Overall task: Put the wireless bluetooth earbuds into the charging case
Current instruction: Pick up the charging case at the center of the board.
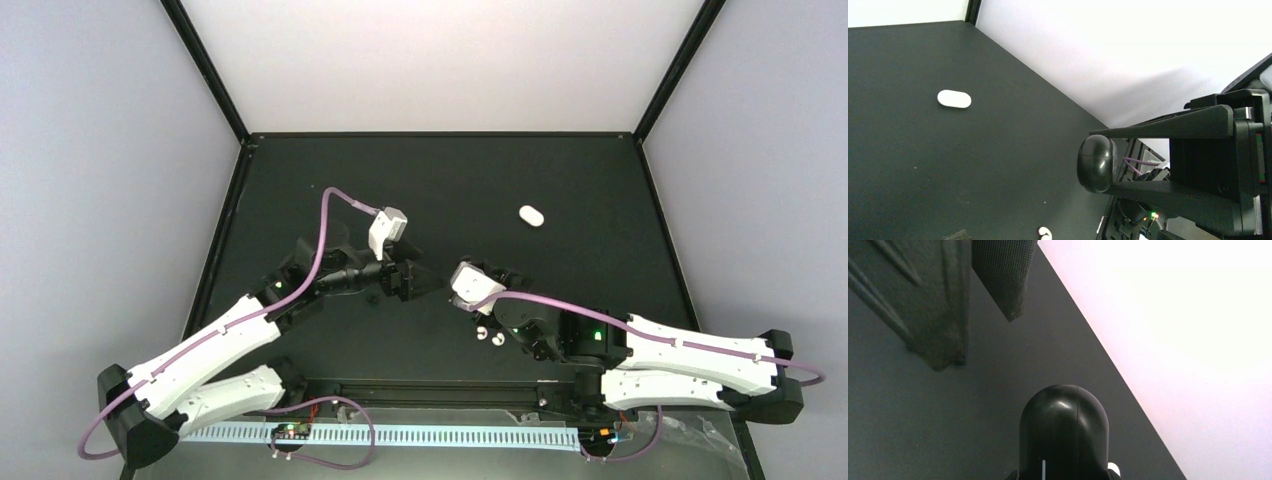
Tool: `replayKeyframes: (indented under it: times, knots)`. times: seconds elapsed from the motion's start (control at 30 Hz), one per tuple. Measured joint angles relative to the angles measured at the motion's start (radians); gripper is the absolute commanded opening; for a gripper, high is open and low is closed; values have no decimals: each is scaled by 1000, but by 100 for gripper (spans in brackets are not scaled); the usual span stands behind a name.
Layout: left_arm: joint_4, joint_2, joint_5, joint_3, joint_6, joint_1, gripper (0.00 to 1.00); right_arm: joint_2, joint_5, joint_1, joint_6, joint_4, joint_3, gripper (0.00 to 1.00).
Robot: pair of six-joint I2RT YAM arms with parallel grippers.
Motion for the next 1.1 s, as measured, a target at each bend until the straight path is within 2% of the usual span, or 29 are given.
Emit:
replayKeyframes:
  times: [0.27, 0.57, 0.97, 1.1]
  knots:
    - [9, 73, -26, 50, 0, -58, 94, 0, 30, 20, -28, 5, 0, 28]
    - [34, 138, -69, 80, -5, -91, 73, 16, 29, 45, -27, 16, 15, 28]
    - [51, 180, -72, 93, -12, -116, 57, 43, 30, 67, -29, 29, 29, 28]
    - [69, 191, -66, 102, -15, -122, 56, 48, 30, 71, -38, 40, 34, 28]
